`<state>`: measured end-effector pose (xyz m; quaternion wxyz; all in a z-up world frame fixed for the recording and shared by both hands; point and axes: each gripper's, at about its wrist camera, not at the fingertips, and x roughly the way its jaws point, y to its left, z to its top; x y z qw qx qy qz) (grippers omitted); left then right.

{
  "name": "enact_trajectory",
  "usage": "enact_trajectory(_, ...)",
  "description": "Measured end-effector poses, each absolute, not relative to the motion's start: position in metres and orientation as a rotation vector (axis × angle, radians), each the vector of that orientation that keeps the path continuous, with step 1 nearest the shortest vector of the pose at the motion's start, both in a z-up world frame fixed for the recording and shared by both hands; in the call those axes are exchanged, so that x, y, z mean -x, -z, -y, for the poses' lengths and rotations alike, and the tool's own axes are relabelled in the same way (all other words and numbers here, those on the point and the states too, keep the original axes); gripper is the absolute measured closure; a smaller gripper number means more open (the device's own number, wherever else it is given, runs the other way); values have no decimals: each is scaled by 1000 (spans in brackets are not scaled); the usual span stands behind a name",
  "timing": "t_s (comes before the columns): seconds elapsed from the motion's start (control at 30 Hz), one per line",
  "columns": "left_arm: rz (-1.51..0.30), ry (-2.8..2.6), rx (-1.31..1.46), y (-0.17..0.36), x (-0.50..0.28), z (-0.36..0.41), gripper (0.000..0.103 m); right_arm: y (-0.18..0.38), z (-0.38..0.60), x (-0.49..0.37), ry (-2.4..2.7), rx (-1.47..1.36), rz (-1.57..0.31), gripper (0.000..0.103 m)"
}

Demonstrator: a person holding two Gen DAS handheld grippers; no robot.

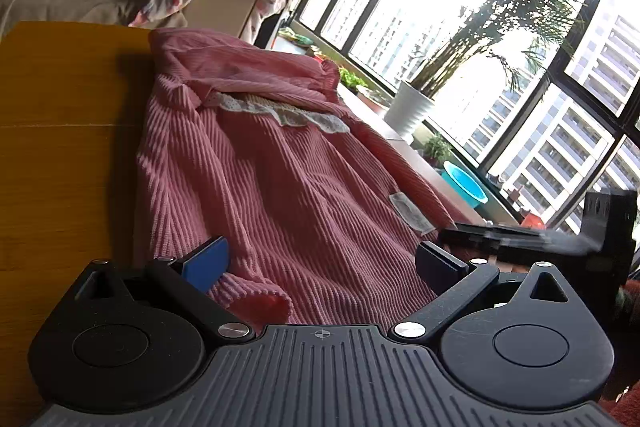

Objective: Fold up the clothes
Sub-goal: 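Pinch the hem with the right gripper and drag it toward the gripper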

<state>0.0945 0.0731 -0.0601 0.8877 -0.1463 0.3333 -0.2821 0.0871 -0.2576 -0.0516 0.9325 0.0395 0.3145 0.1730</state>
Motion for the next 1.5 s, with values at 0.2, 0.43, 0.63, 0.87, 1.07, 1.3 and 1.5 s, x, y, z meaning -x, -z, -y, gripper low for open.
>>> enact_trajectory(0.2,-691,585,296,60,-95,-71,0,46,248,-79,-404,-33,-639,66)
enact_trajectory(0.43,-688,588,304,61,-94,-71,0,20,245,-67,-217,215,-477,66)
enact_trajectory(0.63,-681,592,317,63,-94,-73,0,17,247,-71,-248,147,-514,68)
enact_trajectory(0.87,-674,603,344,63,-93,-77,0,53,243,-94,-247,68,-605,85)
enact_trajectory(1.07,-669,611,368,64,-92,-80,0,36,257,-86,-338,-111,-617,101)
enact_trajectory(1.3,-666,618,383,65,-92,-82,0,30,270,-45,-386,-83,-671,82)
enact_trajectory(1.5,-685,604,393,62,-92,-86,0,45,294,-55,-193,-180,-638,49)
